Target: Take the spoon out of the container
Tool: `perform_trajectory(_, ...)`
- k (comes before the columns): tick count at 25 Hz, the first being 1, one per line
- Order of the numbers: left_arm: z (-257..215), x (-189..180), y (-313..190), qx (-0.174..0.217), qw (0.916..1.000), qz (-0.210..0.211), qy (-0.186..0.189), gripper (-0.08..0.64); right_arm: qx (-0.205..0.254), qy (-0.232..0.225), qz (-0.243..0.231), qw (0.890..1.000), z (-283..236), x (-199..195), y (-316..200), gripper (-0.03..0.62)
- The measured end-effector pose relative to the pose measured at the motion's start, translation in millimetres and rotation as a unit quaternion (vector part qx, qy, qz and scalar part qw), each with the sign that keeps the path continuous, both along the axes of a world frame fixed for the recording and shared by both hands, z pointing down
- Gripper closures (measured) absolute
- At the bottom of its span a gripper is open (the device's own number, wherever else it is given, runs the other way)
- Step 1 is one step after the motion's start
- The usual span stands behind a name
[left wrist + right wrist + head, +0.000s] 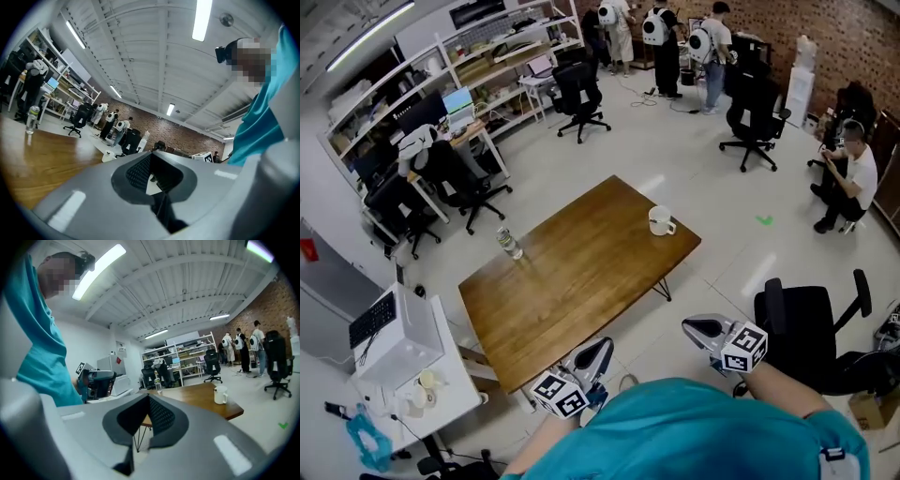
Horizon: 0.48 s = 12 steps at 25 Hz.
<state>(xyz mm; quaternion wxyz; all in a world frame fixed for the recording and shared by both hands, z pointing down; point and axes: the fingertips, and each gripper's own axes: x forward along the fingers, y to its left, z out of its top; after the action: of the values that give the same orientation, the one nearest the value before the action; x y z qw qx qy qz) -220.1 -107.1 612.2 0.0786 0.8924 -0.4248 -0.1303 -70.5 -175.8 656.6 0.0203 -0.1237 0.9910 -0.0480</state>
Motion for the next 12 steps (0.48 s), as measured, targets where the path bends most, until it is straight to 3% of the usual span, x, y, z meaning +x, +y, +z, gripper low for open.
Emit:
perform_trajectory(5, 26.4, -118.4, -86.7, -0.017, 0.9976, 0.067, -0.002, 0.56, -0.018, 0.008, 0.069, 0.997, 4.5, -110.8, -70.3, 0.591)
perform_trajectory(12, 39.0, -191.9, -213.2, -0.032, 0.9915, 0.126, -0.01, 0.56, -0.025, 0.028, 0.117, 0.992, 2.3, -183.7, -182.3, 0.591)
